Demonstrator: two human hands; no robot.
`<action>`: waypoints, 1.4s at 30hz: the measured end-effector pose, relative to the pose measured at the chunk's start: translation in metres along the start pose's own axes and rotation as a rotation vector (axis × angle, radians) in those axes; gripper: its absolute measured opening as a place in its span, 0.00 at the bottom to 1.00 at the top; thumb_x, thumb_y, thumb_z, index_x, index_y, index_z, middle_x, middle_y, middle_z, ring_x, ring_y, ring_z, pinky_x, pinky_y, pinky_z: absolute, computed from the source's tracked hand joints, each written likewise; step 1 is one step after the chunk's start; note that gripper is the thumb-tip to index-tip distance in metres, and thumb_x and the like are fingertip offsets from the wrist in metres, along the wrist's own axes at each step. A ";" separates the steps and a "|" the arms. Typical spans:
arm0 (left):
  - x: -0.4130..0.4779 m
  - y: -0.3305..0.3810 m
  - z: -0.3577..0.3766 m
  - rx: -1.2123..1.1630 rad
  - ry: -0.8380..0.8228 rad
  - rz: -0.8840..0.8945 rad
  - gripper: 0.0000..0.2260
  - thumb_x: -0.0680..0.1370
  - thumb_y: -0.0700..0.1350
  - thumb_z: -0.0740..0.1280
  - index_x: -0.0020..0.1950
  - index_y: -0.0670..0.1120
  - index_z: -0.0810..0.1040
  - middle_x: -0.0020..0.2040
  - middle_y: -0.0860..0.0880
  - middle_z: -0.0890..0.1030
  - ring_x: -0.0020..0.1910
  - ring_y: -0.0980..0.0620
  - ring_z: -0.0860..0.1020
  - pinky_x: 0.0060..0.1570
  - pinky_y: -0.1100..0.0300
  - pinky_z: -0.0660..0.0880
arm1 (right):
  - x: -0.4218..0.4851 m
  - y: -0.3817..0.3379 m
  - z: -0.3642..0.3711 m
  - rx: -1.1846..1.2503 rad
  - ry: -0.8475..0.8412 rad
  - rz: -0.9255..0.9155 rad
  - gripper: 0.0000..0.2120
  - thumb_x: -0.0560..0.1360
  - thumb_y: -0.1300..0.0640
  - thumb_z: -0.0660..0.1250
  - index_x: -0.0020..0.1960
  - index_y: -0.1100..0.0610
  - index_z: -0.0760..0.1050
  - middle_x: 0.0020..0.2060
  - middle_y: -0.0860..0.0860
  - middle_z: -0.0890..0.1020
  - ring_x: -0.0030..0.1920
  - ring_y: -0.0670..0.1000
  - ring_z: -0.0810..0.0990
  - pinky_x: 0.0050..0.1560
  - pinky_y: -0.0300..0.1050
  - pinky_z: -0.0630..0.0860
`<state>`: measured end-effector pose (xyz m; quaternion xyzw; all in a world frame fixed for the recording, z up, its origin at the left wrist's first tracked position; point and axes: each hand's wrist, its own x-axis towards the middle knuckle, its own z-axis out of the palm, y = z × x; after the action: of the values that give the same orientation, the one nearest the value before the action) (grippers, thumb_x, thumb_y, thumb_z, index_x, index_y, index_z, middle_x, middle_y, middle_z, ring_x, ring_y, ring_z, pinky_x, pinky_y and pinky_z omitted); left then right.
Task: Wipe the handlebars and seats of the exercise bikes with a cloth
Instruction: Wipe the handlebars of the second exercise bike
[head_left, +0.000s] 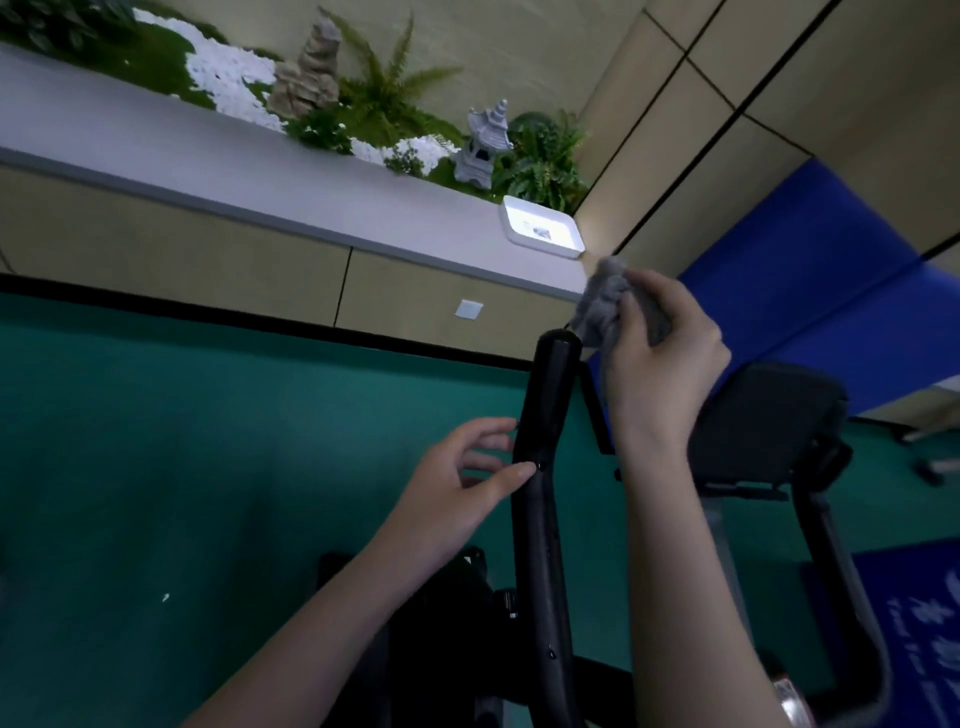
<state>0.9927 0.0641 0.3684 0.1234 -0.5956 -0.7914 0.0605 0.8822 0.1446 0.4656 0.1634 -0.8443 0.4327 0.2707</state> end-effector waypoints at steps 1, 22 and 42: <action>0.001 0.000 -0.001 0.000 -0.002 0.000 0.14 0.74 0.43 0.71 0.53 0.59 0.76 0.52 0.56 0.79 0.48 0.61 0.79 0.50 0.68 0.74 | -0.002 0.002 0.003 -0.010 -0.065 0.038 0.09 0.77 0.64 0.64 0.54 0.59 0.81 0.46 0.47 0.83 0.47 0.36 0.77 0.47 0.22 0.70; -0.004 -0.009 -0.008 0.028 -0.142 0.045 0.29 0.68 0.32 0.74 0.60 0.59 0.72 0.54 0.60 0.77 0.47 0.58 0.78 0.53 0.55 0.76 | -0.087 0.015 -0.021 0.134 -0.423 0.593 0.16 0.79 0.63 0.59 0.63 0.51 0.75 0.55 0.46 0.82 0.59 0.46 0.78 0.65 0.52 0.72; 0.059 0.035 -0.007 0.194 -0.075 0.226 0.17 0.74 0.43 0.72 0.60 0.53 0.73 0.48 0.50 0.79 0.41 0.53 0.77 0.49 0.56 0.76 | -0.130 -0.013 -0.026 -0.152 -0.098 0.174 0.10 0.70 0.66 0.72 0.51 0.60 0.83 0.49 0.52 0.80 0.51 0.52 0.80 0.55 0.37 0.74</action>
<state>0.9359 0.0335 0.3927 0.0312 -0.6813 -0.7222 0.1150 1.0007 0.1641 0.4088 0.0894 -0.8979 0.3807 0.2020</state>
